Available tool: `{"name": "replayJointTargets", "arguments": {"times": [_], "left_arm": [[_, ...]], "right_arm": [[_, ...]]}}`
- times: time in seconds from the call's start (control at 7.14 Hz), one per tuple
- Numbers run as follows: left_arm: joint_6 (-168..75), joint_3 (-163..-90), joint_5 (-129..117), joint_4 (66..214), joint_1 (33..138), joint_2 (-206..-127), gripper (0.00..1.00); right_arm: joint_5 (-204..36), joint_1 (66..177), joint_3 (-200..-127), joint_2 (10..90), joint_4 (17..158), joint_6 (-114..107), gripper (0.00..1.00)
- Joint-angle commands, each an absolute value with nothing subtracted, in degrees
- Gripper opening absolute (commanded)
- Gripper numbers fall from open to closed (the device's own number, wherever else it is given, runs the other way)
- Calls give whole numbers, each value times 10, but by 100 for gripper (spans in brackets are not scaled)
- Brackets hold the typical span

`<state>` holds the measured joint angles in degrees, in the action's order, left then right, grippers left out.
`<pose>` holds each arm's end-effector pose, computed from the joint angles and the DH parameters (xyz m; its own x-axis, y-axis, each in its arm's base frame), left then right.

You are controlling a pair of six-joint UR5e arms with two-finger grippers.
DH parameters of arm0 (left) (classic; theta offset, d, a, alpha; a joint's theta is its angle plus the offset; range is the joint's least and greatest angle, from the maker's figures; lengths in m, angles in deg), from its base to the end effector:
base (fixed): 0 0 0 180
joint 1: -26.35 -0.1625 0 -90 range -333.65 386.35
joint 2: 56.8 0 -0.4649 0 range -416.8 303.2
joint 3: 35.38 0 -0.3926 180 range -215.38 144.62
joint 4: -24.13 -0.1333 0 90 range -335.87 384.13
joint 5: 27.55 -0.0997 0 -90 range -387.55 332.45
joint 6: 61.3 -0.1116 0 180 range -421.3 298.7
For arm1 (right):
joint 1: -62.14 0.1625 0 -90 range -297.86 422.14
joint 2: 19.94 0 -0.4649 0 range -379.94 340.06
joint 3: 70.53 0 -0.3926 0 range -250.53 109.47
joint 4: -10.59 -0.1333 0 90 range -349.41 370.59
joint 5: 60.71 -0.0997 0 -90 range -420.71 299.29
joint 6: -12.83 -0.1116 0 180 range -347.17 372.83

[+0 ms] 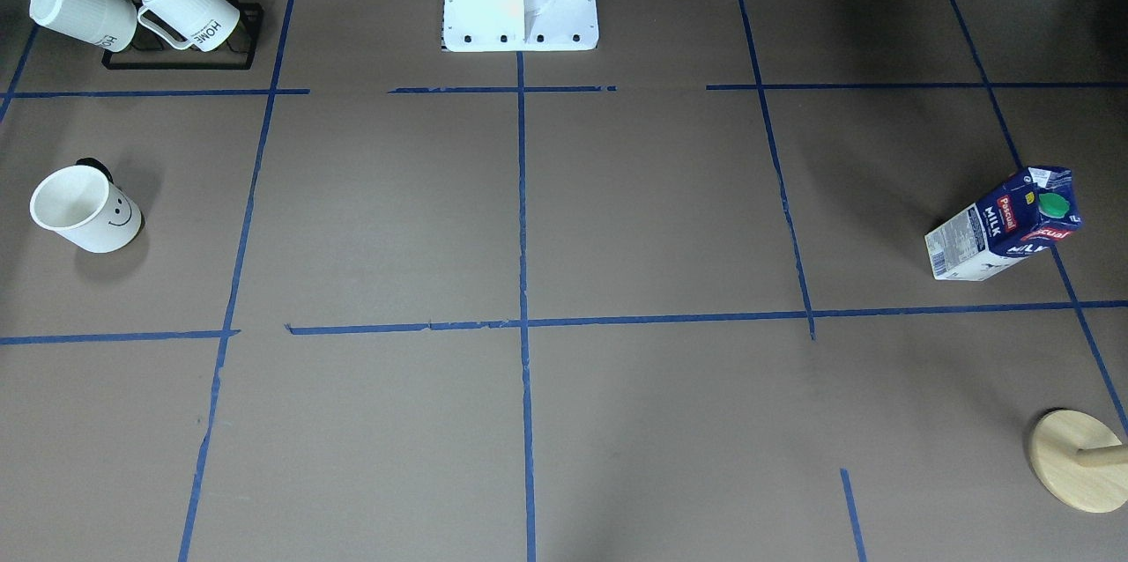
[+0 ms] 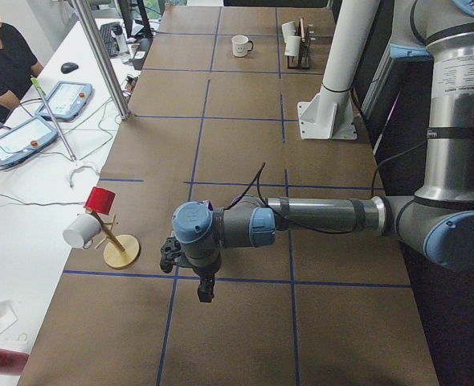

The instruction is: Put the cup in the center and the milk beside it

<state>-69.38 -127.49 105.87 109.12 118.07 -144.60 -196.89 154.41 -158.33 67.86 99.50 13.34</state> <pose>-0.0706 -0.4649 0.7173 0.7212 0.0579 -0.6903 -0.0722 0.9974 0.0082 0.0730 -0.5091 0.7024 0.6927 0.0048 0.7212 -0.0334 0.9991 0.0254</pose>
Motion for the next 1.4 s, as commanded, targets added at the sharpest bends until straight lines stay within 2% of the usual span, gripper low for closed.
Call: {"name": "replayJointTargets", "arguments": {"times": [0.0,1.26], "left_arm": [[-693,-1275,1060,1092,1181,-1446,100],[-690,-1286,1060,1091,1181,-1447,100]], "right_arm": [[-1969,1541,-1582,679,994,134,100],[-1968,1521,-1596,660,977,130,100]]}}
